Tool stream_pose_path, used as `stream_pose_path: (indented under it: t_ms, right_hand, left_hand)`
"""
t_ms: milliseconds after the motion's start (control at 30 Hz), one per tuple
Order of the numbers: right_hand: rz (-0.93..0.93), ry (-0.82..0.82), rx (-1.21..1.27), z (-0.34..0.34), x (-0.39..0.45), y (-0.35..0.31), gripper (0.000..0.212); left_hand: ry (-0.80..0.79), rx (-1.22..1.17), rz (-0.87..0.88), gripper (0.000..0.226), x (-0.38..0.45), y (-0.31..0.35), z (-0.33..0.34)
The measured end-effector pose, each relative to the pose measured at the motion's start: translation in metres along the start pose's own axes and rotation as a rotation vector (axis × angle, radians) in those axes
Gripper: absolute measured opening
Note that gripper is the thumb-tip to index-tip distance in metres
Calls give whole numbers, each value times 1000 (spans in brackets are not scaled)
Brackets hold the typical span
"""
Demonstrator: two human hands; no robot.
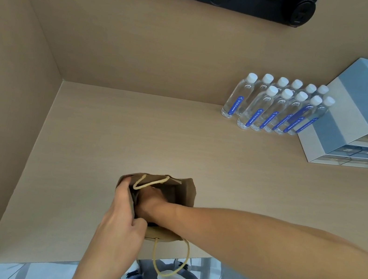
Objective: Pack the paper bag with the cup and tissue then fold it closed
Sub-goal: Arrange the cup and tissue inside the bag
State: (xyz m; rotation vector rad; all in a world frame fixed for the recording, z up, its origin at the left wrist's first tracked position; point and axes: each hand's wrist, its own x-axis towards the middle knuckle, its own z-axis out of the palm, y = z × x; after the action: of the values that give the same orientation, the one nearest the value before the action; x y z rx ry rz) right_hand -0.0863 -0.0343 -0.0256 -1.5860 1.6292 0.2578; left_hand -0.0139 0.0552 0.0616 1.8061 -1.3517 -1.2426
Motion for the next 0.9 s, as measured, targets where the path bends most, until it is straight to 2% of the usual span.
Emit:
stream_pose_path:
  t_ms: [233, 367, 500, 600, 767, 900]
  right_hand:
    - [72, 118, 109, -11, 1, 4, 29]
    - [143, 76, 255, -5, 5, 6, 28]
    - [114, 56, 254, -8, 9, 4, 36]
    - [56, -9, 162, -14, 7, -2, 27]
    - [-25, -282, -89, -41, -9, -12, 17]
    - [-198, -279, -430, -74, -20, -25, 16]
  left_hand:
    - [-15, 4, 4, 80, 2, -4, 1]
    - [-20, -5, -7, 79, 2, -3, 0]
    - [-29, 4, -23, 82, 3, -4, 1]
    - [-22, 12, -12, 81, 5, -4, -1]
    - [2, 8, -33, 77, 6, -2, -1]
    - [16, 31, -59, 78, 9, -2, -1]
